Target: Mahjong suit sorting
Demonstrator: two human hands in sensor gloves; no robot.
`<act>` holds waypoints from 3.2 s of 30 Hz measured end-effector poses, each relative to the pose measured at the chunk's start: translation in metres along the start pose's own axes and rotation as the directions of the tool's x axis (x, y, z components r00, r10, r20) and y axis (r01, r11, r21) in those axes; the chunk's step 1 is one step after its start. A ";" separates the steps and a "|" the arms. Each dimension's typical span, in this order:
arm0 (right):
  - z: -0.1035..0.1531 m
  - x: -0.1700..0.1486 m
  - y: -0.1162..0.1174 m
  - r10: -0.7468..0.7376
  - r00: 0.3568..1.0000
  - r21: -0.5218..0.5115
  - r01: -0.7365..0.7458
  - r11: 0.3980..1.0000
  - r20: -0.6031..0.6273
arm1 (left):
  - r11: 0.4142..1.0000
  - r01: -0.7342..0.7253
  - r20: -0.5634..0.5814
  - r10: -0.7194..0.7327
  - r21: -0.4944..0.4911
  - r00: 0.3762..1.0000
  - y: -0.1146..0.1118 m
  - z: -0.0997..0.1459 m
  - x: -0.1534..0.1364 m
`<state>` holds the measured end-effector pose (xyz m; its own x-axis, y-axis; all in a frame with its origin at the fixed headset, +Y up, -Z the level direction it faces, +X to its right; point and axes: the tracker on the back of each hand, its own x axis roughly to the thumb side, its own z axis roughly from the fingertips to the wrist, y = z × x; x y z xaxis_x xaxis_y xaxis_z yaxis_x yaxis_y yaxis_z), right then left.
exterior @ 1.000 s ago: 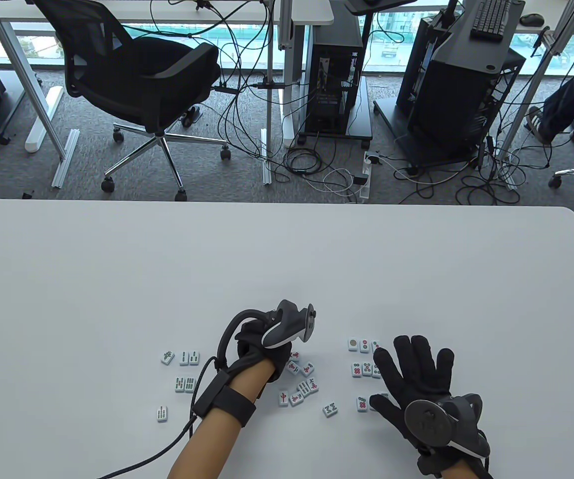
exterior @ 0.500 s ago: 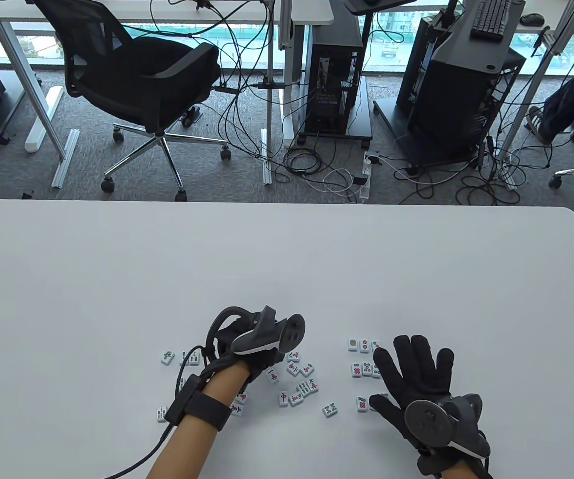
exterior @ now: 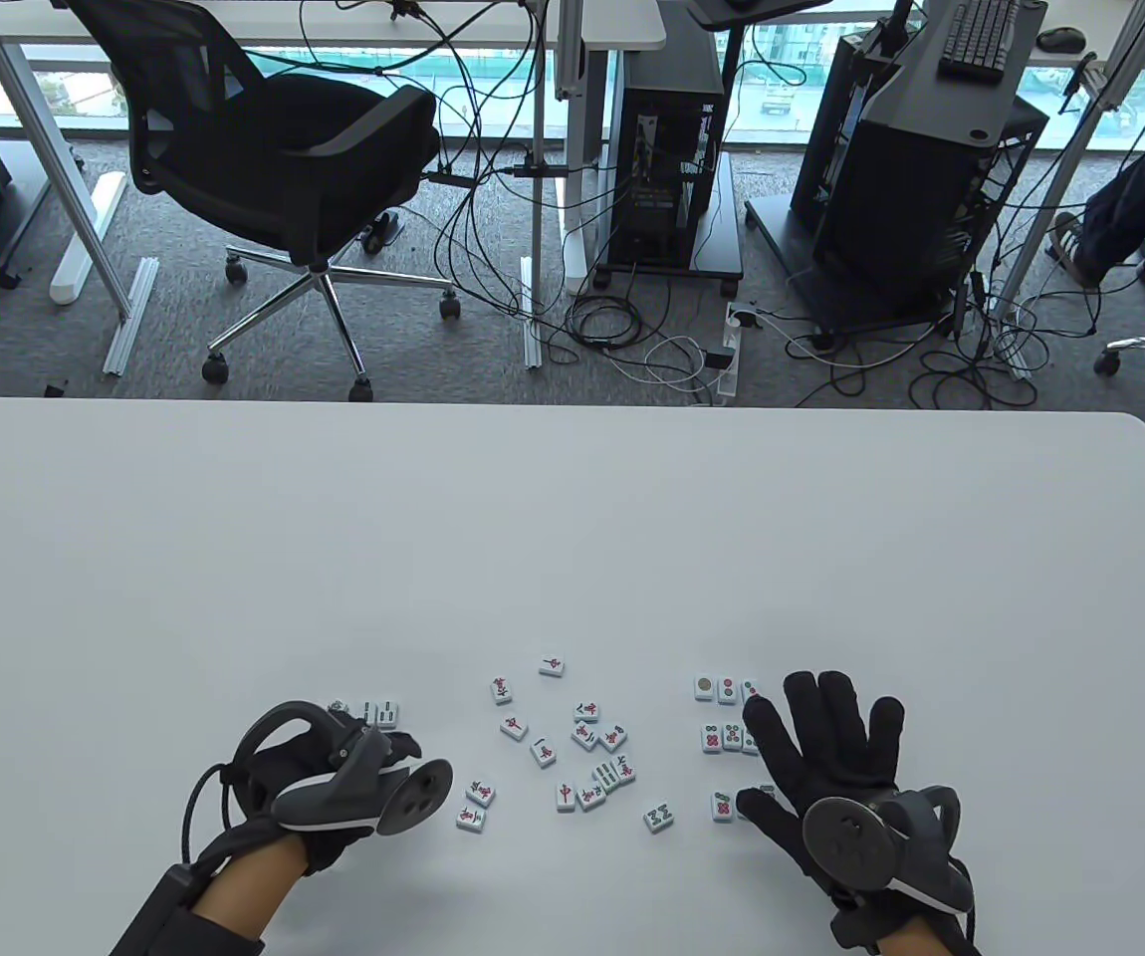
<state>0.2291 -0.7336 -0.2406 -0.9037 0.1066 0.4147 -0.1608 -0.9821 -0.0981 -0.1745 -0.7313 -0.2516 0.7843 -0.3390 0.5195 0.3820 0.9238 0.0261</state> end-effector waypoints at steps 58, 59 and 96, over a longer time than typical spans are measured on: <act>0.001 -0.008 -0.004 -0.035 0.999 -0.026 0.034 0.999 -0.028 | 0.983 0.141 0.390 -0.176 0.116 0.904 0.060 -0.128 0.192; 0.001 -0.008 -0.004 -0.034 0.999 -0.025 0.033 0.999 -0.028 | 0.984 0.132 0.392 -0.168 0.118 0.905 0.059 -0.128 0.192; 0.000 -0.001 0.000 -0.003 1.000 -0.006 0.003 1.000 -0.007 | 0.984 0.073 -0.140 -0.097 -0.165 0.985 -0.024 0.021 0.009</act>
<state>0.2301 -0.7333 -0.2409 -0.9058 0.1106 0.4091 -0.1659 -0.9808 -0.1021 -0.1872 -0.7531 -0.2296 0.8042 -0.4484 0.3900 0.5139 0.8543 -0.0775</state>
